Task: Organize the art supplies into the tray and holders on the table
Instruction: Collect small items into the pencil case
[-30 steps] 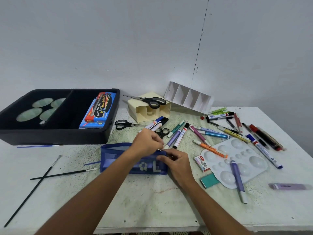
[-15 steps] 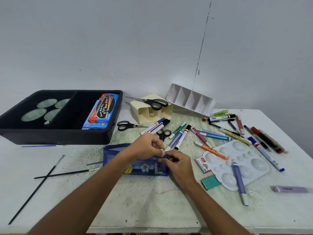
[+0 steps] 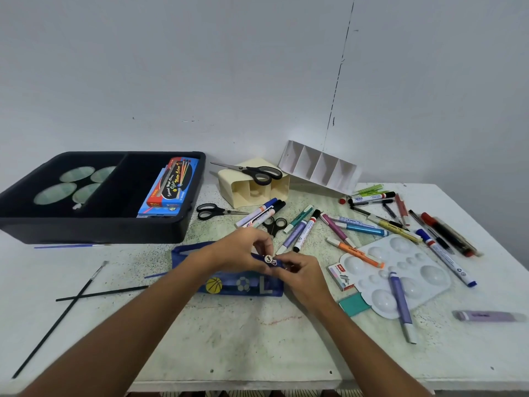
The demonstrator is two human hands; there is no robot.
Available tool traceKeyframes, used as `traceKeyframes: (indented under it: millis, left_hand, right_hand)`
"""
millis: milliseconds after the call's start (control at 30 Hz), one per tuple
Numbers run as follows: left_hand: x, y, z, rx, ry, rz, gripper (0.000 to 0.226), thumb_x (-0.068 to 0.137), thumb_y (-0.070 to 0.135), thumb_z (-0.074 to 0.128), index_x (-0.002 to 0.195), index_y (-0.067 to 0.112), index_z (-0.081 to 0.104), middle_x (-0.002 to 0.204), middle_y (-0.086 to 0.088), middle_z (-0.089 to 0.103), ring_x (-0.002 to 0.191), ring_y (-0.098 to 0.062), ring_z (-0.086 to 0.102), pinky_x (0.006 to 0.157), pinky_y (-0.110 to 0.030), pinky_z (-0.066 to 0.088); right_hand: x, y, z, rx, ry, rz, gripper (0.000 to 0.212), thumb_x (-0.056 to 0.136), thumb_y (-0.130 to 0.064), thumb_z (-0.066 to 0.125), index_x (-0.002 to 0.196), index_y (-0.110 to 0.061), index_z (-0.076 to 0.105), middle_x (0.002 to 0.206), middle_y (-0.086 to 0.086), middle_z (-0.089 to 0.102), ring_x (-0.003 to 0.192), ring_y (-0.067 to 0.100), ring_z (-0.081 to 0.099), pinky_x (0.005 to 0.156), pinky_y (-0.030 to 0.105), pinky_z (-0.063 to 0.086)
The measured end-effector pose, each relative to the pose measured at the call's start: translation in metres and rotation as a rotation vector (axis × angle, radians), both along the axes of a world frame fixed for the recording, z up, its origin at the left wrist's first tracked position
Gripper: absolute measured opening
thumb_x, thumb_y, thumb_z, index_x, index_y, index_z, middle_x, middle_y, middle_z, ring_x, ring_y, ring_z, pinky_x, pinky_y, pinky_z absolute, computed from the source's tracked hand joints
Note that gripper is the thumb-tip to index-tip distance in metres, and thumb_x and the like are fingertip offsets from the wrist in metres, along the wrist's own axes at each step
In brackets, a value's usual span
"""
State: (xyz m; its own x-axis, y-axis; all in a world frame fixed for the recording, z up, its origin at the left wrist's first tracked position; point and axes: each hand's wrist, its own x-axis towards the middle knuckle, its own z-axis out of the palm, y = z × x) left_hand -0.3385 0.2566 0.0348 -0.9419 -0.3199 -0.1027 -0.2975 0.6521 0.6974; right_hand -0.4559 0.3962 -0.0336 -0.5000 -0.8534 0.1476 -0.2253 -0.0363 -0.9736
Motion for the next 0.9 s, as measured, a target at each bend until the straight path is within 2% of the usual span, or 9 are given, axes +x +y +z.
traceKeyframes:
  millis: [67,200,333,433,500,600,767,833,900]
  left_hand:
    - [0.001,-0.002,-0.003,-0.033,0.052,0.019,0.021,0.072,0.016,0.084,0.079,0.027,0.067,0.086,0.006,0.068,0.082,0.000,0.058,0.068,-0.013,0.046]
    - [0.003,-0.006,-0.003,-0.148,0.118,-0.002,0.010,0.077,0.020,0.081,0.082,0.022,0.073,0.085,0.007,0.068,0.082,-0.003,0.059,0.073,-0.024,0.048]
    - [0.001,-0.003,0.001,-0.256,0.145,-0.055,0.008,0.084,0.023,0.075,0.083,0.015,0.074,0.084,0.003,0.066,0.081,-0.008,0.059,0.076,-0.029,0.048]
    - [0.001,-0.002,0.004,-0.164,0.100,-0.014,0.009,0.087,0.023,0.072,0.083,0.016,0.072,0.087,0.003,0.067,0.084,-0.006,0.060,0.079,-0.024,0.048]
    - [0.000,-0.003,0.006,-0.045,0.044,0.010,0.010,0.088,0.023,0.070,0.084,0.014,0.072,0.087,0.001,0.069,0.080,-0.003,0.060,0.073,-0.015,0.046]
    - [-0.001,-0.002,0.006,0.046,0.004,0.074,0.017,0.091,0.022,0.067,0.086,0.006,0.072,0.087,-0.011,0.070,0.072,-0.007,0.056,0.069,-0.019,0.044]
    - [-0.002,-0.001,0.004,0.003,-0.040,0.109,0.025,0.094,0.021,0.063,0.089,-0.004,0.066,0.095,-0.020,0.066,0.076,-0.014,0.055,0.066,-0.015,0.042]
    - [-0.002,-0.004,0.006,-0.016,-0.090,0.091,0.027,0.094,0.022,0.061,0.092,-0.005,0.065,0.098,-0.017,0.066,0.086,-0.021,0.059,0.071,-0.018,0.044]
    - [-0.002,-0.006,0.009,-0.061,-0.130,0.060,0.023,0.094,0.023,0.061,0.093,0.001,0.067,0.098,-0.006,0.066,0.093,-0.019,0.059,0.080,-0.026,0.045]
  right_hand:
    - [-0.004,0.000,0.002,0.014,-0.043,0.049,0.015,0.077,-0.004,0.078,0.091,-0.002,0.077,0.085,0.015,0.072,0.079,0.033,0.065,0.069,0.037,0.055]
    - [-0.007,0.000,0.005,0.025,-0.089,0.109,0.016,0.077,-0.002,0.076,0.093,-0.006,0.076,0.086,0.007,0.074,0.081,0.024,0.069,0.070,0.029,0.058]
    - [-0.005,0.001,0.001,0.014,-0.029,0.068,0.012,0.078,-0.009,0.077,0.089,-0.013,0.075,0.084,0.000,0.072,0.080,0.018,0.068,0.068,0.028,0.057]
    - [-0.005,0.002,-0.002,0.015,0.004,0.037,0.008,0.079,-0.014,0.077,0.086,-0.018,0.076,0.084,-0.001,0.071,0.080,0.019,0.066,0.068,0.033,0.057]
    - [-0.005,0.001,-0.002,0.014,0.029,0.023,0.009,0.079,-0.015,0.078,0.083,-0.022,0.075,0.082,-0.003,0.071,0.079,0.016,0.064,0.066,0.028,0.056]
    - [-0.005,0.000,-0.001,0.001,0.036,0.024,0.015,0.078,-0.013,0.078,0.079,-0.026,0.073,0.080,-0.005,0.071,0.074,0.014,0.063,0.061,0.022,0.053]
    - [-0.007,-0.002,-0.002,0.011,0.056,0.035,0.017,0.079,-0.011,0.078,0.078,-0.027,0.071,0.079,-0.009,0.070,0.071,0.006,0.062,0.060,0.018,0.050]
    - [-0.007,-0.003,-0.002,0.014,0.089,0.046,0.016,0.078,-0.011,0.078,0.078,-0.025,0.071,0.077,-0.010,0.069,0.070,0.004,0.060,0.061,0.017,0.049]
    - [-0.008,-0.005,-0.002,0.016,0.117,0.048,0.013,0.077,-0.011,0.079,0.078,-0.022,0.072,0.074,-0.010,0.067,0.068,0.003,0.058,0.061,0.016,0.048]
